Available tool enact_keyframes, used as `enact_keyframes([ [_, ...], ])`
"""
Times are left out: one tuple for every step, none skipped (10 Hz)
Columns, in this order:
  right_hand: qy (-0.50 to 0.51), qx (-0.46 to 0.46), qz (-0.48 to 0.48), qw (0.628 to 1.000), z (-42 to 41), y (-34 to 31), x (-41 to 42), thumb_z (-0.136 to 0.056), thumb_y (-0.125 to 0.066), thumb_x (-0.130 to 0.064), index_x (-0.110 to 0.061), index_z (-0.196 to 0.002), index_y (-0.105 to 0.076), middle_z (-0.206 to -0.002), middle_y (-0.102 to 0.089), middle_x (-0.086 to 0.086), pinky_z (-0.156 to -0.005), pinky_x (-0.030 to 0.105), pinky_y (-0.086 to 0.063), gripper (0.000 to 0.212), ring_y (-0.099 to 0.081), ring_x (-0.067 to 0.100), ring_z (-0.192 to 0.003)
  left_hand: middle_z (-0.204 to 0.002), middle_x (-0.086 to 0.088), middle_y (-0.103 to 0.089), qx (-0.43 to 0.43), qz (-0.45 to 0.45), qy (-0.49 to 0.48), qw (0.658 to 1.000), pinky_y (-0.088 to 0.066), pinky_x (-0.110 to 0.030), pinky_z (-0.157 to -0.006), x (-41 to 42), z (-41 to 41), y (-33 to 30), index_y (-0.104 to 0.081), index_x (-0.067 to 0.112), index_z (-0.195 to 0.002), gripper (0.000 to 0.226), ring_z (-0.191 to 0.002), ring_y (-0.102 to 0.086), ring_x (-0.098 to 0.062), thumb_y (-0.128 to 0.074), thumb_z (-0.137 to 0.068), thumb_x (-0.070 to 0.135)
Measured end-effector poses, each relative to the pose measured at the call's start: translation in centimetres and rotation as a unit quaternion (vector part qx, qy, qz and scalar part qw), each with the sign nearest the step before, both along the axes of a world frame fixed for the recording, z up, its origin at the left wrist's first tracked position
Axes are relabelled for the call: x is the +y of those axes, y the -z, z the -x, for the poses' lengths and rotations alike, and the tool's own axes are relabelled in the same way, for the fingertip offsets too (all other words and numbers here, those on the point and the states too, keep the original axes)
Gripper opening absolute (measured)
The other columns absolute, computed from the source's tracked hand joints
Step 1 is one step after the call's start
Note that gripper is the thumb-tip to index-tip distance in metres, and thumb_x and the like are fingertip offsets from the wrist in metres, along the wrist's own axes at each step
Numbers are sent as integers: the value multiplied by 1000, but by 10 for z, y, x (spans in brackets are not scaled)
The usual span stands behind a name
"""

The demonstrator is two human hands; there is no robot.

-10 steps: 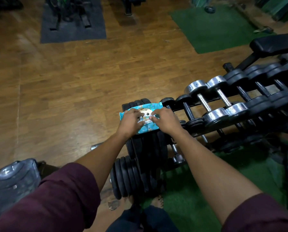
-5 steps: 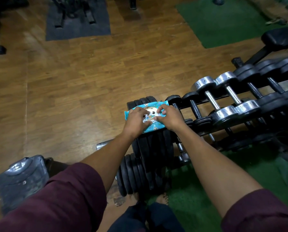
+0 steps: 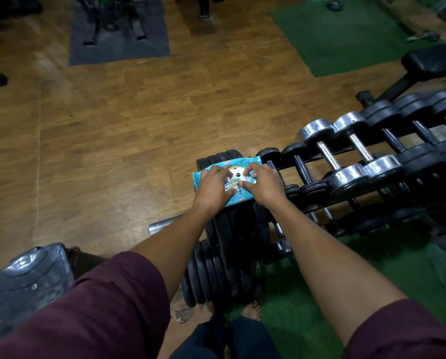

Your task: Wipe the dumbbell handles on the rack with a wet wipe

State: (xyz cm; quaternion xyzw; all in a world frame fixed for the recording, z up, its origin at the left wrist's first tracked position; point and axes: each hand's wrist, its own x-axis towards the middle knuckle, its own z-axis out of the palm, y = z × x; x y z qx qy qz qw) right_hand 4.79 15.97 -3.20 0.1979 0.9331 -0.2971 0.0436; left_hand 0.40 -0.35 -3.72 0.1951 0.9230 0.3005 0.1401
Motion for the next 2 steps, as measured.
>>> enact_keyframes([
  [-22,-10,-29,999,1,-1,-2,-85,-71,-45,-35,-102,-57,-108,-56,-5,-82,35,-45,25,-52,19,-104,-132,-5,-55,9,29,25,999,-39,-35,-99,0,1,-2,-63,15,-126,39,-124,-41,-30,-72,-91,29],
  [-48,-31,-38,998,2,-6,-1,-87,-67,-47,-33,-107,-57,-114,-55,0,-90,41,-48,26,-53,24,-108,-143,-10,-49,2,73,68,995,-41,-43,-105,0,-4,-9,-56,13,-136,47,-130,-39,-34,-65,-94,32],
])
